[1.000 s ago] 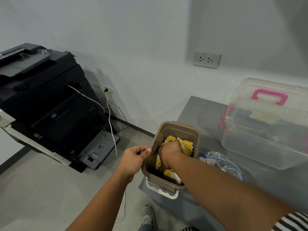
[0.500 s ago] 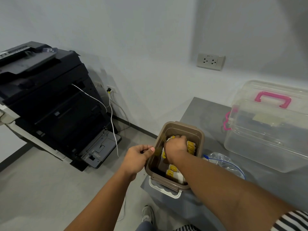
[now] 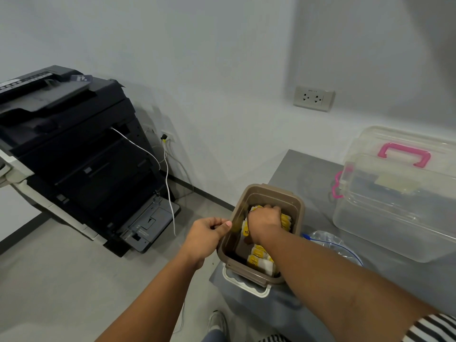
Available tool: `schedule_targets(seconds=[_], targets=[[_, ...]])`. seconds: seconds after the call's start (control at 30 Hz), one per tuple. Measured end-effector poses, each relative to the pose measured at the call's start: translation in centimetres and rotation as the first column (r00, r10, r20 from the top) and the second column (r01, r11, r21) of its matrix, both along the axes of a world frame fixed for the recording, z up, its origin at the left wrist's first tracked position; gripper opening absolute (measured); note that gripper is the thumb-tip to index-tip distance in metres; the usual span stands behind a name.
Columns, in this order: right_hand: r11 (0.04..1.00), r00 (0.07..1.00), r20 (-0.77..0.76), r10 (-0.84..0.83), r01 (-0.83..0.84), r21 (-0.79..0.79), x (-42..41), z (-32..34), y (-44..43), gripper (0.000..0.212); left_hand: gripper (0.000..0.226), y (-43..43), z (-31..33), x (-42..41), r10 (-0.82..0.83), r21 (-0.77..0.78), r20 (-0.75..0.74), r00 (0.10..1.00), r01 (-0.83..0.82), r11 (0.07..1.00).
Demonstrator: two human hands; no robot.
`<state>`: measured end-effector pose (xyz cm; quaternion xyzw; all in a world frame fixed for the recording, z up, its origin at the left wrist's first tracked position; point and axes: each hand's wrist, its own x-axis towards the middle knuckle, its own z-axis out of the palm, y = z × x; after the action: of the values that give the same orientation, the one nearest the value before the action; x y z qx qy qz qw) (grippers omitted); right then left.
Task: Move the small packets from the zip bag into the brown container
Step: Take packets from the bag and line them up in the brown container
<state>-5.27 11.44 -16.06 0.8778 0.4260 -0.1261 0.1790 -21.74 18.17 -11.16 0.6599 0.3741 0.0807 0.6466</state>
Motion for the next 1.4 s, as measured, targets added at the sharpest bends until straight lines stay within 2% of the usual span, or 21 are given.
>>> schedule_targets(seconds=[0.4, 0.5, 0.6, 0.7, 0.83, 0.93, 1.0, 1.07, 1.13, 1.23, 1.33, 1.4], targets=[[0.999, 0.999, 0.009, 0.043, -0.043, 0.026, -0.3, 1.0, -0.6, 0.069, 0.018, -0.3, 0.5, 0.3, 0.017, 0.025, -0.039, 0.999, -0.016, 1.0], [0.993, 0.998, -0.053, 0.017, -0.011, 0.119, -0.1, 2.7, -1.0, 0.055, 0.015, -0.2, 0.5, 0.4, 0.017, 0.07, -0.062, 0.998, -0.013, 0.997], [0.952, 0.988, -0.155, 0.01, 0.038, 0.304, 0.3, 4.6, -2.0, 0.039, 0.014, 0.0, 0.5, 0.7, 0.026, 0.149, -0.111, 0.993, -0.009, 0.989], [0.866, 0.97, -0.243, 0.012, 0.111, 0.487, 0.6, 6.7, -3.8, 0.036, 0.017, 0.0, 1.2, 1.2, 0.063, 0.341, -0.146, 0.987, -0.01, 0.94], [0.668, 0.92, -0.391, -0.009, 0.297, 0.682, 1.1, 8.0, -6.9, 0.039, 0.028, -0.9, 3.0, 2.7, 0.097, 0.622, -0.084, 0.992, -0.024, 0.783], [0.469, 0.86, -0.51, 0.024, 0.441, 0.765, 1.2, 7.6, -9.7, 0.035, 0.021, -3.0, 4.3, 4.6, 0.033, 0.676, 0.007, 0.999, -0.029, 0.736], [0.343, 0.847, -0.53, 0.028, 0.49, 0.801, 1.3, 7.4, -12.0, 0.031, 0.017, -4.8, 4.8, 6.0, -0.068, 0.665, 0.027, 0.997, 0.033, 0.746], [0.258, 0.848, -0.53, -0.019, 0.517, 0.816, 1.6, 7.2, -14.5, 0.028, 0.013, -7.1, 5.0, 7.3, -0.205, 0.668, 0.03, 0.978, 0.132, 0.732], [0.221, 0.841, -0.53, -0.111, 0.54, 0.812, 2.1, 6.6, -17.4, 0.023, 0.01, -9.6, 4.9, 8.5, -0.335, 0.682, 0.02, 0.942, 0.232, 0.693], [0.217, 0.816, -0.521, -0.25, 0.572, 0.791, 3.0, 4.7, -21.5, 0.019, 0.01, -12.6, 3.8, 10.4, -0.485, 0.713, -0.04, 0.874, 0.365, 0.599], [0.2, 0.714, -0.583, -0.388, 0.683, 0.702, 3.1, 1.6, -24.7, 0.02, 0.015, -14.7, 2.1, 12.8, -0.588, 0.75, -0.213, 0.78, 0.516, 0.414], [0.155, 0.609, -0.642, -0.466, 0.771, 0.618, 2.8, -0.7, -26.2, 0.032, 0.019, -16.0, 1.4, 14.2, -0.597, 0.728, -0.354, 0.72, 0.613, 0.308]])
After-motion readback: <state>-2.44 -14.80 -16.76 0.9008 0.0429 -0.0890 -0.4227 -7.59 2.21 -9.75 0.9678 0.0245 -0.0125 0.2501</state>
